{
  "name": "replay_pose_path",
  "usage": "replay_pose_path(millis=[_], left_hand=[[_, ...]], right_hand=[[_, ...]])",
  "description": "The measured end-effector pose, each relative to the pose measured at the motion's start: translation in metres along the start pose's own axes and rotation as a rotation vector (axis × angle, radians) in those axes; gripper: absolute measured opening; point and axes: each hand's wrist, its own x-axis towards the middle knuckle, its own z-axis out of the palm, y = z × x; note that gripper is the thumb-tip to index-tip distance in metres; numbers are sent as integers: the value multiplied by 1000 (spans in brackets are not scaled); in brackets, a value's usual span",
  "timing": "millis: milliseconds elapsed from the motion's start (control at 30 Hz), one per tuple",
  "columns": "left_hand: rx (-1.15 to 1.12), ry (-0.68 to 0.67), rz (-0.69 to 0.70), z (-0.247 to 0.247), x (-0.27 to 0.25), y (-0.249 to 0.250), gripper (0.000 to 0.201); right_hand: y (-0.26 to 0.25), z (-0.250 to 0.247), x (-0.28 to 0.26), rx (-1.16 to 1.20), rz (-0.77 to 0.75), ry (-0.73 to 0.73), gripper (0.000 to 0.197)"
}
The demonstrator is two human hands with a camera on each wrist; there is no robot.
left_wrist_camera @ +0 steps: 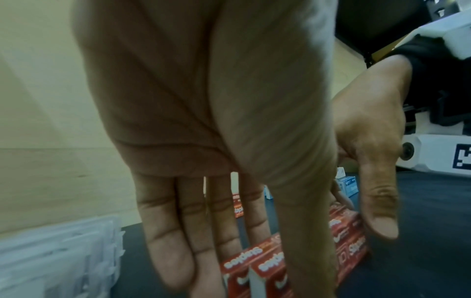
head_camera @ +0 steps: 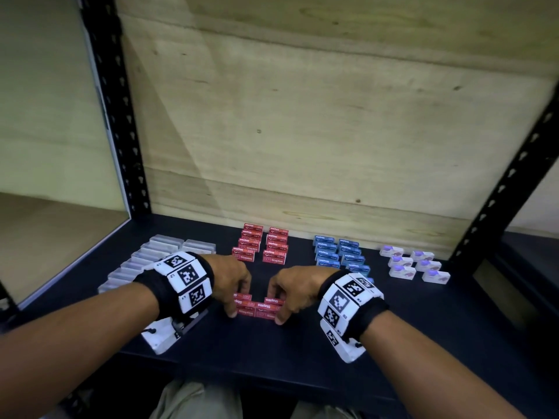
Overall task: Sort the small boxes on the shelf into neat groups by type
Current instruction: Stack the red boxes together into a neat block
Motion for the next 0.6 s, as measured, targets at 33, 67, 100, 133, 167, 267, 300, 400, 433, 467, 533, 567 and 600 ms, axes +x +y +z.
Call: replay_pose_path(millis=[33,67,100,133,167,267,300,400,433,467,533,567,600], left_hand=[[4,6,5,0,0,0,47],[7,12,11,1,1,0,47],[8,22,17,2,1,0,46],[11,30,20,2,1,0,46],[14,34,24,2,1,1,45],[19,42,40,2,2,1,45],[13,44,45,3,2,1,44],[-10,49,56,3,4,0,42],[-14,53,58,4,5,0,41],[-16,57,60,4,6,-1,40],[-17,67,68,5,7,-2,40],[-18,68,71,5,8,-3,40],[-22,65,73,5,8,-3,40]], right_hand=[[-1,0,1,-14,-2,8,45],[-2,1,1,-24,-6,11,44],[-3,1,2,-33,-9,13,43],[-5,1,3,-41,-12,16,42],[-6,1,3,-44,-16,20,41],[-9,1,4,-59,-30,29,39],[-10,1,4,-66,-33,33,39],[-12,0,5,-82,-36,41,40],[-12,0,5,-84,-39,42,40],[-12,0,6,-84,-43,44,40],[-11,1,7,-86,-53,48,40],[-11,1,8,-85,-56,49,41],[-10,1,9,-81,-58,47,41]])
